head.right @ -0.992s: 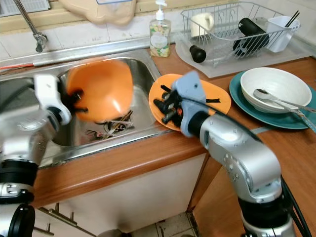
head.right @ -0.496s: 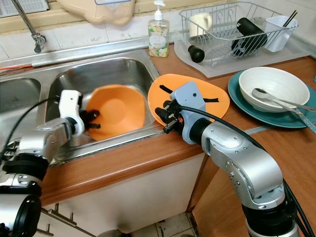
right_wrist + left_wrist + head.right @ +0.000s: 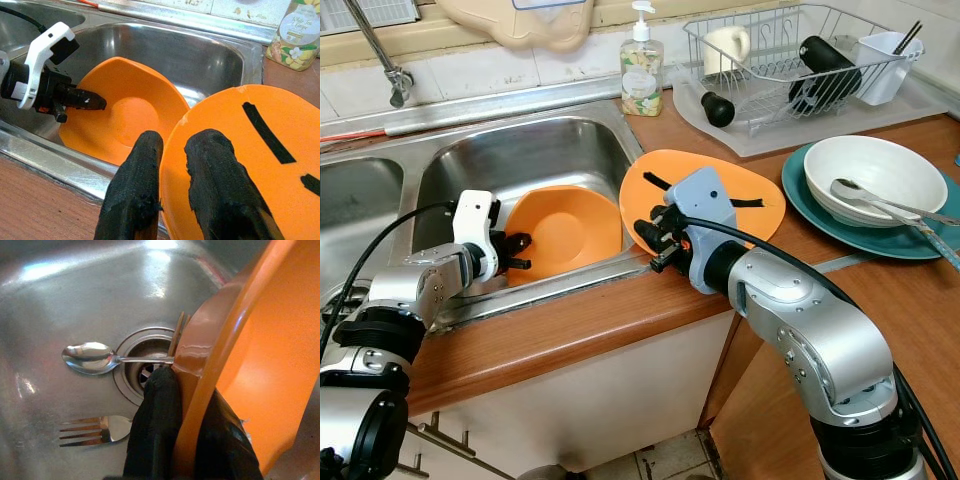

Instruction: Kitchen organization

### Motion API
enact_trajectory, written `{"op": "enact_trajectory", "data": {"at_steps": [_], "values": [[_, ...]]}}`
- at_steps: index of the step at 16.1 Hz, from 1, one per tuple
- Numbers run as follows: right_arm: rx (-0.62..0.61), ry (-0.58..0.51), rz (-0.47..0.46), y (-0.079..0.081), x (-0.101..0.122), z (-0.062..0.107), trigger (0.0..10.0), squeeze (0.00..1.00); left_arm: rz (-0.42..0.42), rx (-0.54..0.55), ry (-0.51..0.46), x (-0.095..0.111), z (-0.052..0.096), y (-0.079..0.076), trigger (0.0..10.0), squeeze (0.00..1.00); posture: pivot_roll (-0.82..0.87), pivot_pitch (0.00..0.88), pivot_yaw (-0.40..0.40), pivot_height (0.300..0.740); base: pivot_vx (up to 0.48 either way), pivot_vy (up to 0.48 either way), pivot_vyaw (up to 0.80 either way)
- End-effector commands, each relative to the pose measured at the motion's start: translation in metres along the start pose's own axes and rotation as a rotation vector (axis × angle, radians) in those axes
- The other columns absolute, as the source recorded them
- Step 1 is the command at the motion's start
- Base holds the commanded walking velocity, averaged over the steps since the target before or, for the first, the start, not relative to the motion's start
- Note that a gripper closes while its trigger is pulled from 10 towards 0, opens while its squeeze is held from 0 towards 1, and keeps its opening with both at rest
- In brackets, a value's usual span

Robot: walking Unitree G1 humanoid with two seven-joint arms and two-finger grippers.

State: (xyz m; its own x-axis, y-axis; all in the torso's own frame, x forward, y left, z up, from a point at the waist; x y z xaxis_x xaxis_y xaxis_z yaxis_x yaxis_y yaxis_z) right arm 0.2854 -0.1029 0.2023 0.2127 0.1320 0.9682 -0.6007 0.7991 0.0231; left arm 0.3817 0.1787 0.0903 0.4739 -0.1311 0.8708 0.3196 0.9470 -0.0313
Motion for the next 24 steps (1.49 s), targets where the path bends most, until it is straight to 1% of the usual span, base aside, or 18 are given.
{"op": "enact_trajectory", "data": {"at_steps": [1, 2, 3, 4, 5, 12, 14, 16, 18, 20, 23, 24], "values": [[0.003, 0.008, 0.014, 0.003, -0.001, 0.001, 10.0, 0.00, -0.016, -0.001, -0.016, 0.008, 0.001, 0.002, 10.0, 0.00, -0.21, 0.000, 0.116, 0.740, 0.000, 0.000, 0.00], [0.003, 0.011, 0.014, 0.003, -0.002, 0.001, 10.0, 0.00, -0.020, -0.003, -0.012, 0.007, 0.002, 0.002, 10.0, 0.16, -0.21, 0.000, 0.116, 0.740, 0.000, 0.000, 0.00], [0.001, 0.012, 0.014, 0.003, -0.002, 0.001, 10.0, 0.00, -0.022, -0.005, -0.009, 0.006, 0.002, 0.002, 10.0, 0.50, -0.21, 0.000, 0.116, 0.740, 0.000, 0.000, 0.00], [0.001, 0.012, 0.014, 0.003, -0.002, 0.001, 10.0, 0.00, -0.023, -0.005, -0.009, 0.006, 0.002, 0.002, 10.0, 0.50, -0.21, 0.000, 0.116, 0.740, 0.000, 0.000, 0.00], [0.001, 0.013, 0.014, 0.003, -0.002, 0.001, 10.0, 0.00, -0.024, -0.008, -0.005, 0.005, 0.002, 0.001, 10.0, 1.00, -0.21, 0.000, 0.114, 0.740, 0.000, 0.000, 0.00], [0.001, 0.017, 0.012, 0.003, -0.003, 0.001, 10.0, 0.00, -0.027, -0.012, -0.002, 0.003, 0.002, 0.001, 10.0, 1.00, -0.21, 0.000, 0.113, 0.740, 0.000, 0.000, 0.00], [-0.010, 0.019, 0.017, 0.000, -0.003, 0.001, 10.0, 0.00, -0.038, 0.011, -0.033, 0.007, 0.002, 0.005, 10.0, 1.00, -0.21, 0.000, 0.111, 0.740, 0.000, 0.000, 0.00], [-0.027, 0.020, 0.016, -0.002, -0.003, 0.001, 10.0, 0.00, -0.051, 0.046, -0.078, 0.014, 0.004, 0.010, 10.0, 1.00, -0.21, 0.000, 0.111, 0.740, 0.000, 0.000, 0.00], [-0.055, 0.029, 0.010, -0.007, -0.005, 0.002, 10.0, 0.00, -0.082, 0.085, -0.148, 0.024, 0.006, 0.016, 10.0, 1.00, -0.21, 0.000, 0.113, 0.740, 0.000, 0.000, 0.00], [-0.081, 0.038, 0.004, -0.011, -0.007, 0.003, 10.0, 0.00, -0.115, 0.104, -0.216, 0.035, 0.009, 0.018, 10.0, 1.00, -0.21, 0.000, 0.110, 0.740, 0.000, 0.000, 0.00], [-0.127, 0.035, -0.005, -0.018, -0.007, 0.005, 10.0, 0.00, -0.119, 0.096, -0.301, 0.045, 0.013, 0.016, 10.0, 1.00, -0.21, 0.000, 0.105, 0.740, 0.000, 0.000, 0.00], [-0.156, 0.031, -0.012, -0.022, -0.008, 0.006, 10.0, 0.00, -0.114, 0.072, -0.332, 0.048, 0.014, 0.012, 10.0, 1.00, -0.21, 0.000, 0.103, 0.740, 0.000, 0.000, 0.00]]}}
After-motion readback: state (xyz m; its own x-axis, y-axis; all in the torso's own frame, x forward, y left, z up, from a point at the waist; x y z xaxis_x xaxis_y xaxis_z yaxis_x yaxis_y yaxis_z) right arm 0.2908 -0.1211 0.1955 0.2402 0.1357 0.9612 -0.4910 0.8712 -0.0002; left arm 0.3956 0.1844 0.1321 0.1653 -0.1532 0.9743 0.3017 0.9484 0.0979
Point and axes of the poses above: a point about 5 cm out from each wrist's last joint towards the gripper, its own z axis pointing back from the gripper into the wrist, its own x axis along the axis of the wrist's last joint, y = z × x, the point moved 3 cm from there along -z, pointing out of the wrist towards the gripper, and after that the axes turned 8 degrees about -z, right-handed, at the moved point
